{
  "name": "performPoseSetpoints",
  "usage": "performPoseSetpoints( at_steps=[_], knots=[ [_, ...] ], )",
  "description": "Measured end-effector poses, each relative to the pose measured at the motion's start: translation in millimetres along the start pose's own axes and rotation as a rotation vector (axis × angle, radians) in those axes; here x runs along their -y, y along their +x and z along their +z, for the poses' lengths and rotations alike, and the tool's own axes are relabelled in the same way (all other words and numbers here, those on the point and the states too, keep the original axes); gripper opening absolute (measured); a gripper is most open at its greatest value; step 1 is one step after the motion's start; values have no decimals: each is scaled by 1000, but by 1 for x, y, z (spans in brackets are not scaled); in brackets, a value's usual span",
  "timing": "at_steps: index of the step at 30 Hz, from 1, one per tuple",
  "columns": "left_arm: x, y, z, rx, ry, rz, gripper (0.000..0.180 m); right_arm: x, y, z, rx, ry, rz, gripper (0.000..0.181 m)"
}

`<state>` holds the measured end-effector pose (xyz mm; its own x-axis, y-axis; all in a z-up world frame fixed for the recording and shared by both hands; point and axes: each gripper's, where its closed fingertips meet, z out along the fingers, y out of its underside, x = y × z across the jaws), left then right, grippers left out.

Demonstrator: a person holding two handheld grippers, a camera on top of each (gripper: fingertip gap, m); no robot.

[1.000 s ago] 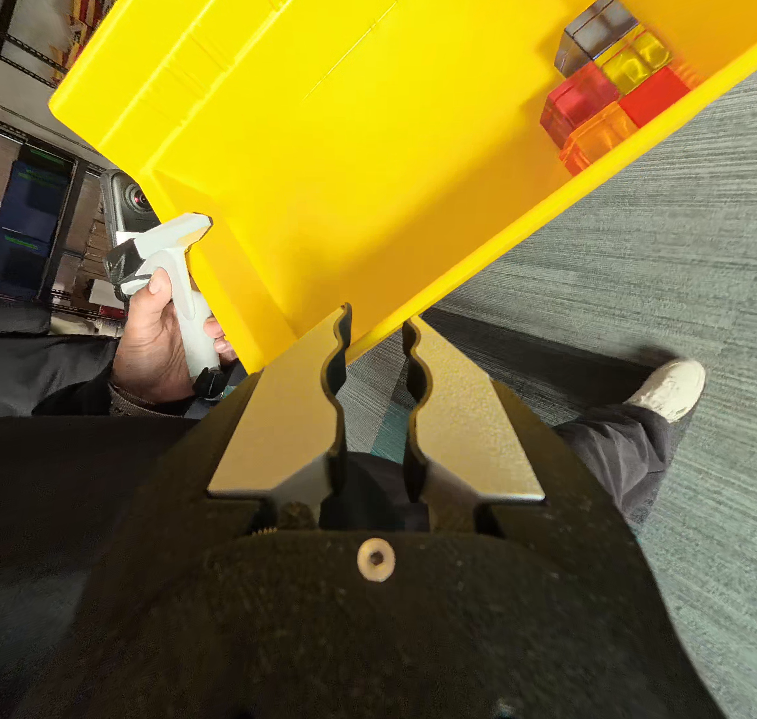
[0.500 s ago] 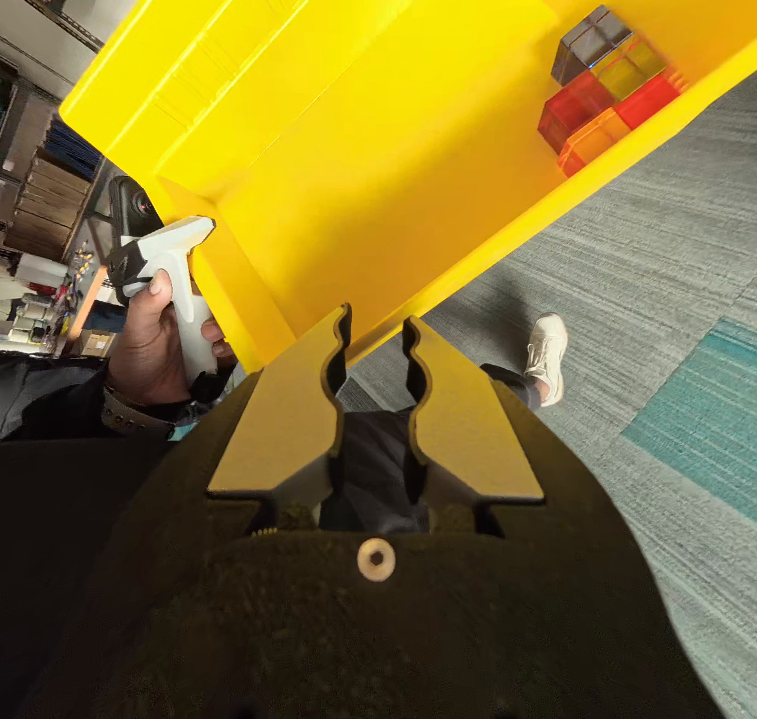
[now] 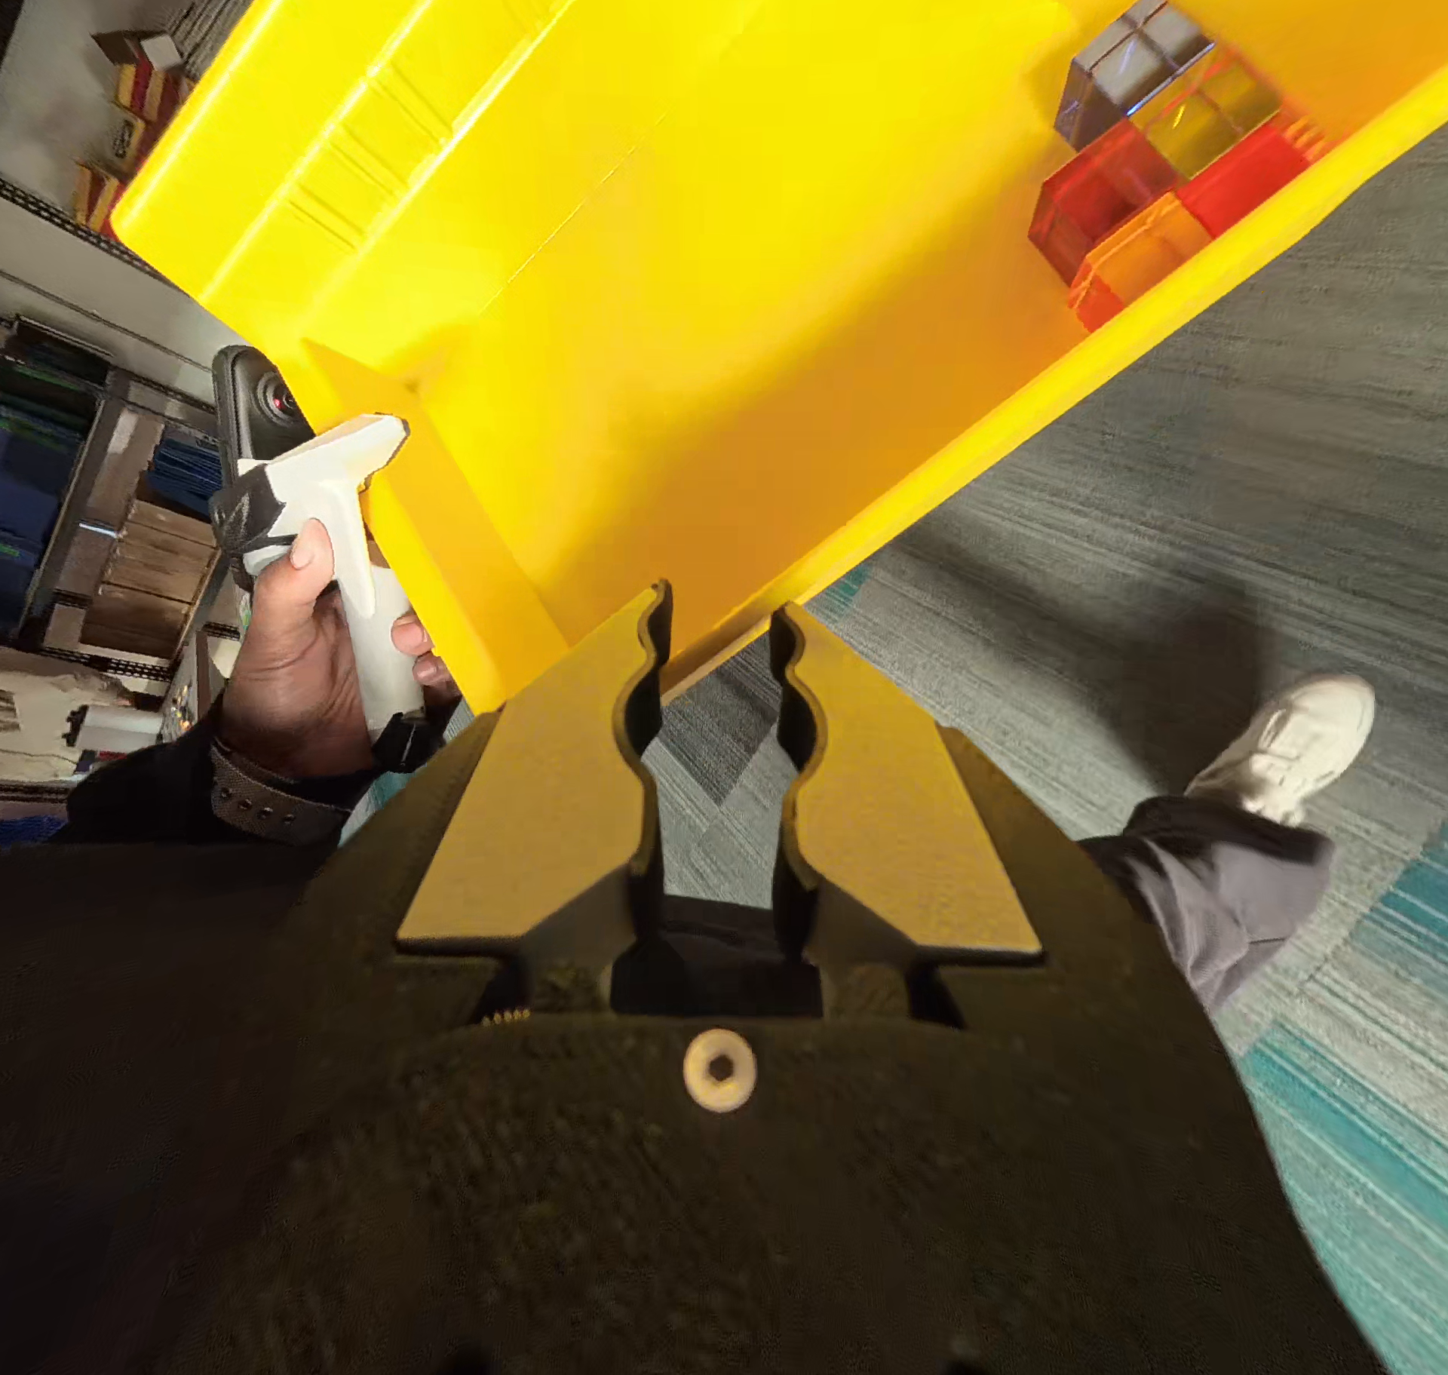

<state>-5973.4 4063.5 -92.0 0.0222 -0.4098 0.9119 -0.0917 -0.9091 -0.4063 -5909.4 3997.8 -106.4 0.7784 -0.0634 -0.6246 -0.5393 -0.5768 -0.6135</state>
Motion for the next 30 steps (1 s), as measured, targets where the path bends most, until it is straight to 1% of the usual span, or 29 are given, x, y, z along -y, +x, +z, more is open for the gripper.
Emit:
performPoseSetpoints(
  at_steps=[5,9,15,18,20,25,30],
  knots=[
    [141,-68,118,24,51,-1,74,152,102,86,30,-9,-46,22],
    [262,-99,211,51,89,-14,73,289,166,141,57,-62,-77,22],
    [419,-135,321,36,133,4,74,464,239,214,71,-148,-161,23],
    [498,-181,375,4,171,-30,74,543,286,267,53,-153,-188,24],
    [551,-215,410,-12,169,-48,73,592,319,307,27,-152,-193,23],
    [703,-292,498,-41,128,-101,73,725,390,405,-46,-155,-117,23],
    [863,-340,570,-25,91,-77,73,869,437,501,-49,-161,-144,24]
  ],
)
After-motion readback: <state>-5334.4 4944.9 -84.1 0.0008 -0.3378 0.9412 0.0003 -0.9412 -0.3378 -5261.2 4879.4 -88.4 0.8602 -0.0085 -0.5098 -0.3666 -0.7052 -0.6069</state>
